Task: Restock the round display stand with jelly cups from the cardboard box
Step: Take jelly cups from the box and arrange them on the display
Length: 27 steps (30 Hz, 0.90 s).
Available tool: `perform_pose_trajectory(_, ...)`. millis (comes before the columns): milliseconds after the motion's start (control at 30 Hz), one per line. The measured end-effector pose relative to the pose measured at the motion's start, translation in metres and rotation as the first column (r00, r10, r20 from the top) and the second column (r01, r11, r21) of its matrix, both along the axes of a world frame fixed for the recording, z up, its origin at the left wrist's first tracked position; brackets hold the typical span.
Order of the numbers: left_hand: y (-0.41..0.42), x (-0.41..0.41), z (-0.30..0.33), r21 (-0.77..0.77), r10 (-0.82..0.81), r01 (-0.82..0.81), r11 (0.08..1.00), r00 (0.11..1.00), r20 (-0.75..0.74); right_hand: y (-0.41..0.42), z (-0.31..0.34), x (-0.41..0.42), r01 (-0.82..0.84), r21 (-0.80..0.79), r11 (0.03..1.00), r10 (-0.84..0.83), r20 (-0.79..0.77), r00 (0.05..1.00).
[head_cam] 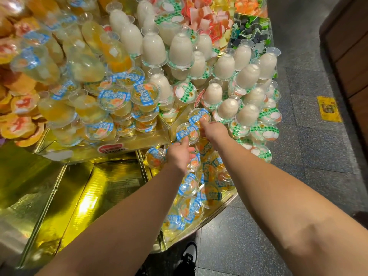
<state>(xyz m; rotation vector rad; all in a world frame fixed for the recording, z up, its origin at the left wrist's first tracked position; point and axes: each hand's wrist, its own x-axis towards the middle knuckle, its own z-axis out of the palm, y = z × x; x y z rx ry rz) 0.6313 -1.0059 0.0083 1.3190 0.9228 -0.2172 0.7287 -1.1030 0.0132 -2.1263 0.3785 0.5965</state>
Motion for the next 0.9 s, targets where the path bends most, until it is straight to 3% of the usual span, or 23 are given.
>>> perform_pose_trajectory(267,0.014,-0.016,0.019,-0.047,-0.060,0.059,0.997,0.998,-0.030,-0.014,0.012,-0.019,-0.002,0.020,1.000,0.002,-0.011,1.000)
perform_pose_trajectory(467,0.059,-0.065,0.064,-0.093,-0.151,0.150,0.984,0.989,-0.002,-0.010,0.053,-0.063,0.044,0.036,0.998,-0.049,0.170,0.984)
perform_pose_trajectory(600,0.140,-0.125,0.102,0.074,-0.190,0.184,0.980,0.977,0.092,0.039,0.097,-0.093,-0.103,0.046,0.994,0.089,0.249,0.964)
perform_pose_trajectory(700,0.215,-0.169,0.128,0.189,-0.116,0.097,0.977,0.989,0.095,0.110,0.126,-0.122,-0.274,0.054,0.960,0.249,0.285,0.926)
perform_pose_trajectory(900,0.381,-0.295,0.163,0.334,0.046,-0.086,0.939,0.991,0.126,0.308,0.174,-0.224,-0.666,-0.007,0.746,0.626,0.347,0.699)
